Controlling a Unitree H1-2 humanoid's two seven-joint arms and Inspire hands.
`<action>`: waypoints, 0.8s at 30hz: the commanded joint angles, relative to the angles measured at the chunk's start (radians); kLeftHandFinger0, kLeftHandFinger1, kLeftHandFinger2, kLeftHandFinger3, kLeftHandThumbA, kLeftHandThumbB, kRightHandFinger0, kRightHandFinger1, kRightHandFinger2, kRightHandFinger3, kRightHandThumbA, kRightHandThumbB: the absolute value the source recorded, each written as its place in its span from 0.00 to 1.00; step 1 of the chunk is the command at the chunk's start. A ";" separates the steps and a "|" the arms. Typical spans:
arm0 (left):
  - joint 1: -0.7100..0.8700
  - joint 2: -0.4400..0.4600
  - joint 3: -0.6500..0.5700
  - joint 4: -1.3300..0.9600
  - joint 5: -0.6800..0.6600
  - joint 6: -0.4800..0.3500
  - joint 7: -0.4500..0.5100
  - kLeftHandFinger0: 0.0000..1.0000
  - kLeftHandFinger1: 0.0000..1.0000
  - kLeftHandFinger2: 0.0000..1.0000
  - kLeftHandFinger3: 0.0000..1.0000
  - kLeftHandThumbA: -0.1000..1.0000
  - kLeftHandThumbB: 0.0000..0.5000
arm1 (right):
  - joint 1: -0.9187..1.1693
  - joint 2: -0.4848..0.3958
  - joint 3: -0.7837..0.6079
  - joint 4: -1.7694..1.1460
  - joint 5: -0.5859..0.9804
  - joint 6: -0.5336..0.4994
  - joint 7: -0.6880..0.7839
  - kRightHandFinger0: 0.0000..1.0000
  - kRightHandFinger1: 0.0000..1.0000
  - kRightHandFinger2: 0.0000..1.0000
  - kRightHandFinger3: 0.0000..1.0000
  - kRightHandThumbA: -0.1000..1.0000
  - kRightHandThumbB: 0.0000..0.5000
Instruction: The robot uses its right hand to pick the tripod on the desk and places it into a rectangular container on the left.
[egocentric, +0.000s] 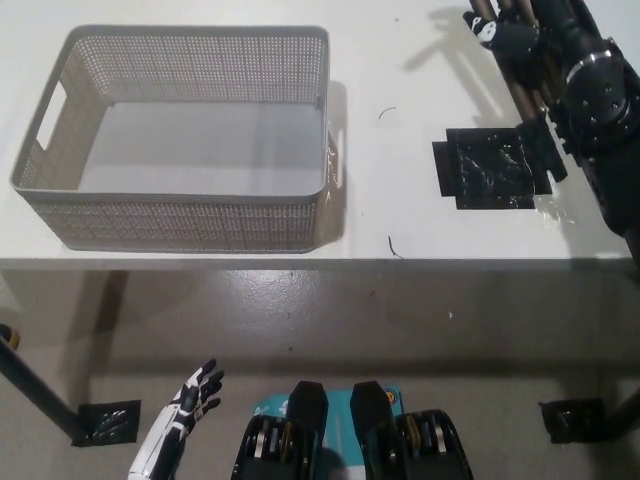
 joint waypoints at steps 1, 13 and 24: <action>0.002 0.009 -0.008 -0.012 0.013 -0.046 0.002 1.00 1.00 1.00 1.00 1.00 1.00 | -0.177 0.021 0.042 -0.070 -0.024 -0.016 0.024 0.00 0.54 0.86 0.94 0.00 0.28; 0.004 0.009 -0.013 -0.023 -0.005 -0.046 -0.022 1.00 1.00 1.00 1.00 1.00 1.00 | -0.304 0.241 0.298 0.086 -0.170 -0.056 -0.024 0.00 0.38 0.79 0.78 0.00 0.42; 0.011 0.008 -0.030 -0.028 0.019 -0.046 -0.012 1.00 1.00 1.00 1.00 1.00 1.00 | -0.330 0.344 0.402 0.158 -0.217 -0.078 -0.013 0.00 0.33 0.73 0.79 0.00 0.49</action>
